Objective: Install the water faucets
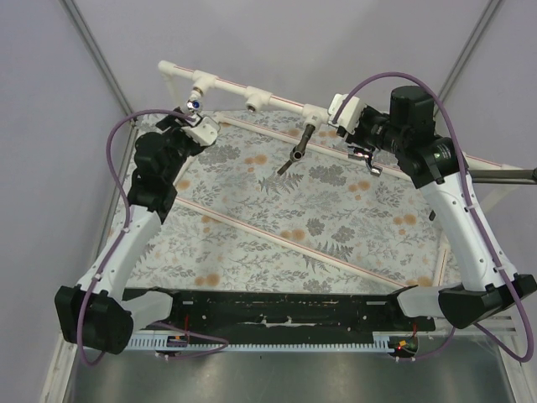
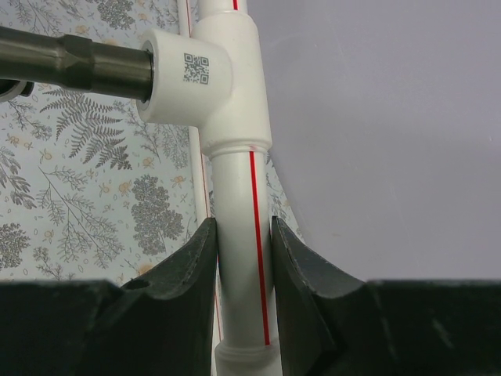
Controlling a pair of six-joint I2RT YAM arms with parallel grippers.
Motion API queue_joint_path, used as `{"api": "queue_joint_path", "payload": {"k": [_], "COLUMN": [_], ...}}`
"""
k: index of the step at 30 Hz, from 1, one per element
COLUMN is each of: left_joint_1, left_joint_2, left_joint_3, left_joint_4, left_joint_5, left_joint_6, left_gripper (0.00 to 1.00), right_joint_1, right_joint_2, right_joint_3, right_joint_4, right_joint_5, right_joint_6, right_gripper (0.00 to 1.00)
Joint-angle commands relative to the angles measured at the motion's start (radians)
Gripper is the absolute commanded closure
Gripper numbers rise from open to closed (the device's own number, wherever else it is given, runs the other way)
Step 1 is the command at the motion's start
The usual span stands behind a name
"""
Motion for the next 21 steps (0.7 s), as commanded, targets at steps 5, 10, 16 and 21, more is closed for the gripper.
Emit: {"api": "queue_joint_path", "payload": {"k": [5,10,16,21], "left_joint_1": [0.048,0.065,0.247,0.287], "left_joint_2": [-0.144,-0.206,-0.172,-0.158], "left_joint_3": [0.018,0.084,0.228,0.201], "left_joint_4": [0.023,-0.084,-0.328,-0.358], "left_joint_5": [0.029,0.026,0.053,0.076], "left_joint_6": [-0.483,-0.831,-1.487,-1.845], "left_gripper": [0.09,0.09,0.11,0.13], "right_joint_1": [0.018,0.018,0.018,0.018], "right_joint_2": [-0.001,0.005,0.010,0.008], "right_joint_3": [-0.038,-0.037,-0.043,-0.041], "right_joint_4": [-0.139,-0.139,-0.138,-0.138], "right_joint_5": [-0.065,-0.061,-0.059,-0.059], "right_joint_6": [0.039,0.040,0.042,0.039], "right_gripper": [1.00,1.00,1.00,1.00]}}
